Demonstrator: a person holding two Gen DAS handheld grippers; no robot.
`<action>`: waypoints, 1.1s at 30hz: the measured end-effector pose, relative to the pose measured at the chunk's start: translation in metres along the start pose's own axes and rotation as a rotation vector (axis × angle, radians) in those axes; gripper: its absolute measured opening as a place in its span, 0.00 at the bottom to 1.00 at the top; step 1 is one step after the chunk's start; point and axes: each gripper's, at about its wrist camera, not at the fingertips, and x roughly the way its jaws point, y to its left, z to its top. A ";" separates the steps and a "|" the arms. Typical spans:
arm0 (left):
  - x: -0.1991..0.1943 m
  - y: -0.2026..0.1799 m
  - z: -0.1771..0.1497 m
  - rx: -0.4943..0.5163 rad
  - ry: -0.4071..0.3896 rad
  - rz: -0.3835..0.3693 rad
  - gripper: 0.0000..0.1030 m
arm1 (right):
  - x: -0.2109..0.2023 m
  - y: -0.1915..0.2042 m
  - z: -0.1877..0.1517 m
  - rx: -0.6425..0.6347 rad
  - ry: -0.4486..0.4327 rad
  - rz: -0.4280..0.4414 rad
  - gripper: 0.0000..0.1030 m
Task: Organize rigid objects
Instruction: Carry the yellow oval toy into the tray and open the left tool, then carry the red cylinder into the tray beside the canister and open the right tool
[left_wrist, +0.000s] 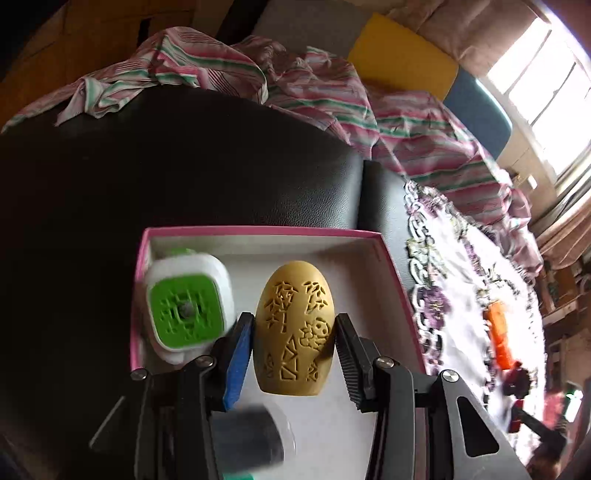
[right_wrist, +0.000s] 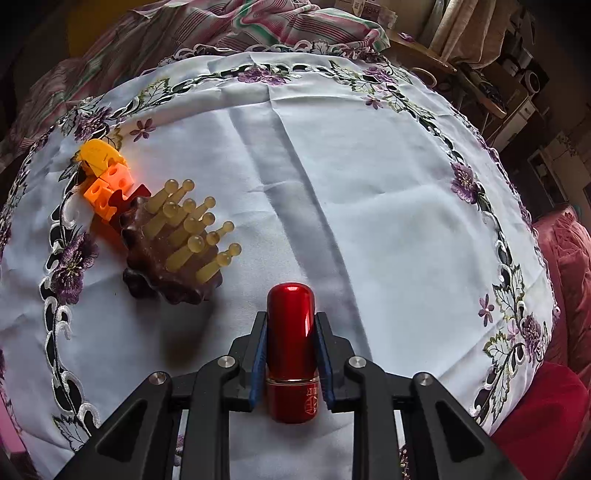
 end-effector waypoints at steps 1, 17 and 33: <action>0.003 -0.001 0.002 0.002 0.007 0.003 0.43 | 0.000 0.000 -0.001 -0.002 -0.001 0.000 0.23; -0.048 -0.027 -0.024 0.126 -0.091 0.047 0.48 | 0.003 -0.001 0.001 -0.011 -0.005 -0.003 0.23; -0.117 -0.056 -0.112 0.225 -0.215 0.110 0.66 | 0.001 -0.006 0.002 0.013 -0.011 0.016 0.22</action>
